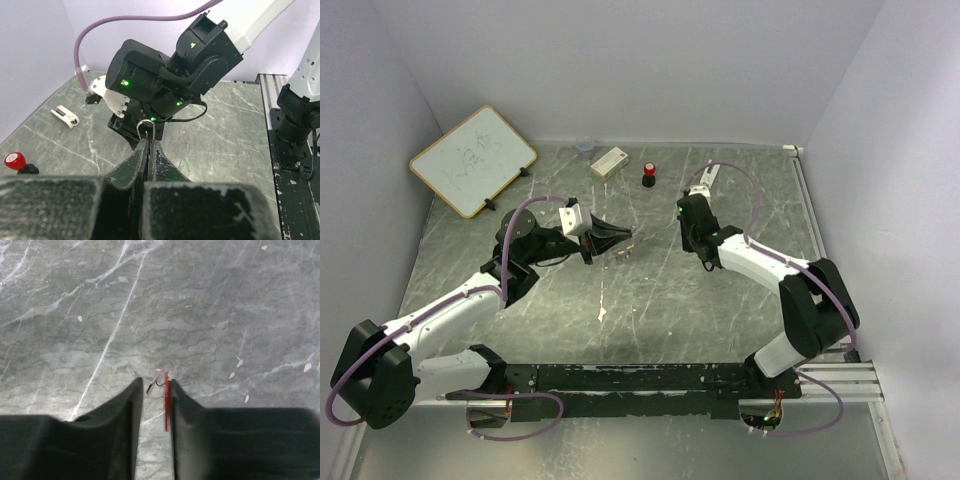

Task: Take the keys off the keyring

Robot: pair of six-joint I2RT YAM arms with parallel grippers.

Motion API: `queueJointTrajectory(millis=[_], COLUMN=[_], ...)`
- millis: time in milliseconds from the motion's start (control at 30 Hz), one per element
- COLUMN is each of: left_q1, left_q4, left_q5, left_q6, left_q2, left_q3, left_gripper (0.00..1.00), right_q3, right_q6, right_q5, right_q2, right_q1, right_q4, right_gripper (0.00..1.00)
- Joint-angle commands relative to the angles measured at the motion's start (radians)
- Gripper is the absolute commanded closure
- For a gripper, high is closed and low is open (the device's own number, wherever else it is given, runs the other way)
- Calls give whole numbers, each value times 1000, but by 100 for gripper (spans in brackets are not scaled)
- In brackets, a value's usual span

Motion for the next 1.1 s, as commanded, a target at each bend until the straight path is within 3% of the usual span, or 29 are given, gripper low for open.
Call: queueJointTrajectory(millis=[0, 100, 200, 367, 500, 700, 833, 1067], left_q1=[-9, -9, -10, -10, -12, -18, -25, -32], left_q4=[-7, -6, 4, 23, 42, 33, 19, -2], left_q5=[-26, -29, -29, -34, -70, -120, -138, -149], left_q6=[20, 22, 16, -2, -20, -37, -52, -76], left_q2=[-25, -21, -11, 0, -11, -39, -49, -45], left_q3=[43, 44, 46, 54, 56, 76, 95, 115], left_gripper=[93, 93, 93, 93, 93, 93, 93, 93], right_q3=[-6, -20, -32, -98, -251, -529, -602, -621], right_q6=[4, -5, -11, -32, -41, -46, -61, -111], right_q5=[-4, -2, -8, -86, -212, -264, -245, -247], right_q2=[-7, -37, -80, -219, -423, -700, -732, -637], right_q1=[-5, -6, -6, 3, 46, 192, 285, 379], right_q4=[59, 68, 59, 76, 218, 511, 663, 837], right_gripper=[64, 50, 43, 43, 43, 44, 48, 47])
